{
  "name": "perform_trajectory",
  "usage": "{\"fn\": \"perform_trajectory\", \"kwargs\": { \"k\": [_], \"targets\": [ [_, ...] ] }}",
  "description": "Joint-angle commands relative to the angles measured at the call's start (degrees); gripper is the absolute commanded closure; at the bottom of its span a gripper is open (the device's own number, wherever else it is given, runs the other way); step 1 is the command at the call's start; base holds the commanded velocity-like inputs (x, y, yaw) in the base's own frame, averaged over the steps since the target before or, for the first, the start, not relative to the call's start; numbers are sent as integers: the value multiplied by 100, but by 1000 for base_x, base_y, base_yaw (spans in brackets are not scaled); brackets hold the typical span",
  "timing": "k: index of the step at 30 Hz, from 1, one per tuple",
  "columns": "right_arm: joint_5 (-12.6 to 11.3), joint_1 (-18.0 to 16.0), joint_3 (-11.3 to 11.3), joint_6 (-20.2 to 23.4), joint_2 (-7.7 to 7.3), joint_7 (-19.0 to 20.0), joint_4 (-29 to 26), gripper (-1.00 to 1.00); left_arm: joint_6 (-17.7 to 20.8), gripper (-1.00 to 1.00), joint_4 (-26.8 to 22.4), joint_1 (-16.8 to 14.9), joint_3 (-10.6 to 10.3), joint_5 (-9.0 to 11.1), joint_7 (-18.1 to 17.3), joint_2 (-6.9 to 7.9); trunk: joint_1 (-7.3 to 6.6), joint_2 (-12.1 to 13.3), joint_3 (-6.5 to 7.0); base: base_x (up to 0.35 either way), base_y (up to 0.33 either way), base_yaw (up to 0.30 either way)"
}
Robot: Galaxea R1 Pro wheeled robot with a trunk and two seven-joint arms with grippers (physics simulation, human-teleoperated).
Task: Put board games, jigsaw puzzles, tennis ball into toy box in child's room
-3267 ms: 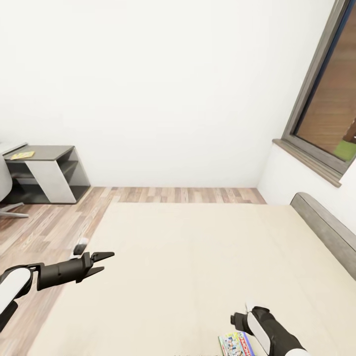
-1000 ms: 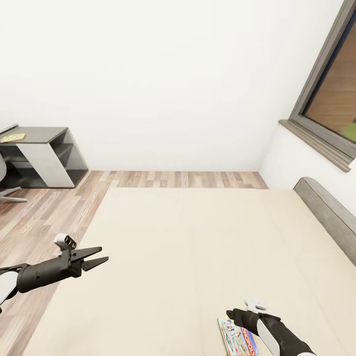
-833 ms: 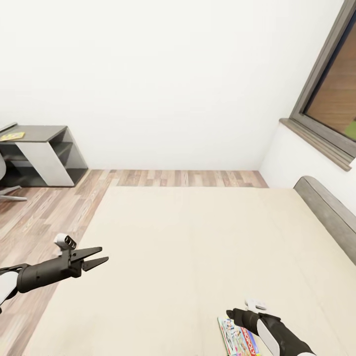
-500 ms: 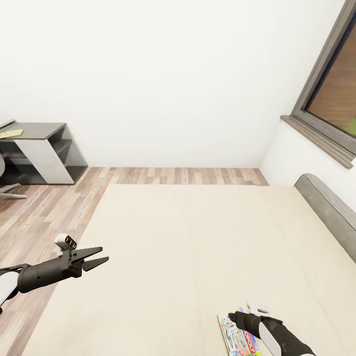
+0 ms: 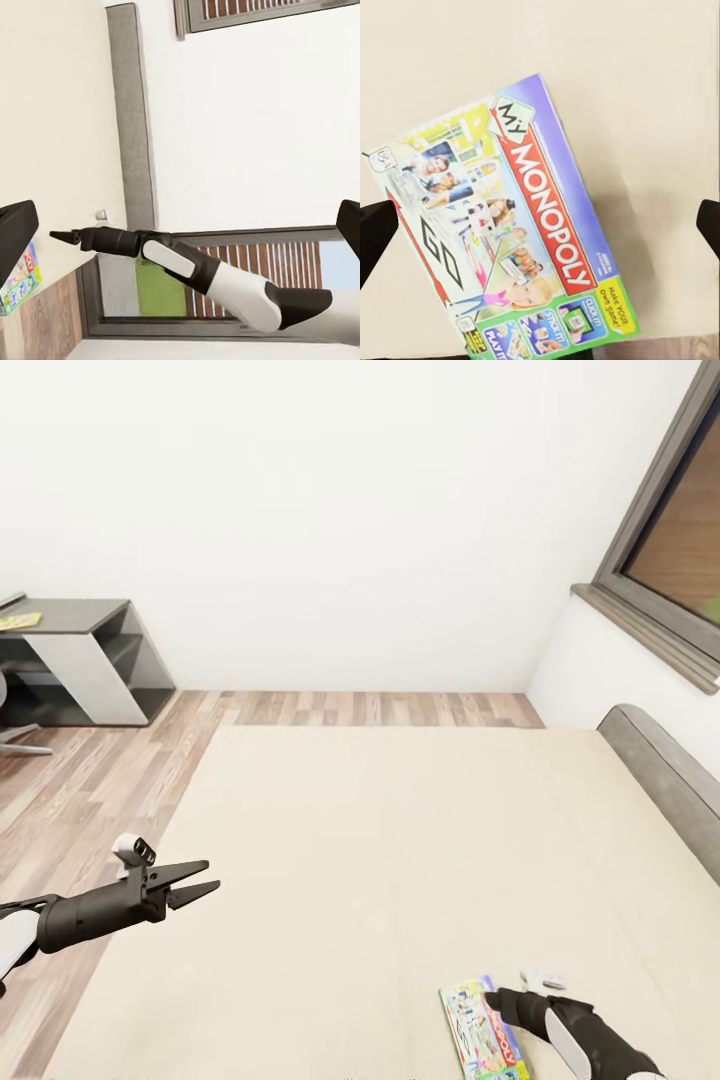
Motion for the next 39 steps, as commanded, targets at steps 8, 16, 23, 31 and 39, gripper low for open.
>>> {"fn": "perform_trajectory", "kwargs": {
  "k": [8,16,23,31,39],
  "targets": [
    [289,-215,26,39,-44,6,-98,-100,7,-100,3,-6,-6,3,-8,5,3,-11,-85,0,0,0],
    [317,-335,26,41,18,87,-176,-100,6,-100,3,-6,0,3,-5,4,3,-11,-161,0,0,0],
    [304,-339,33,55,64,179,-362,-100,6,-100,3,-6,-12,3,-7,4,3,-11,-227,0,0,0],
    [308,-339,39,54,67,192,-367,-100,6,-100,3,-6,-15,3,-8,4,3,-11,-302,0,0,0],
    [302,-339,27,57,73,193,-357,-100,6,-100,3,-6,-15,3,-5,4,3,-11,-378,0,0,0]
  ]
}}
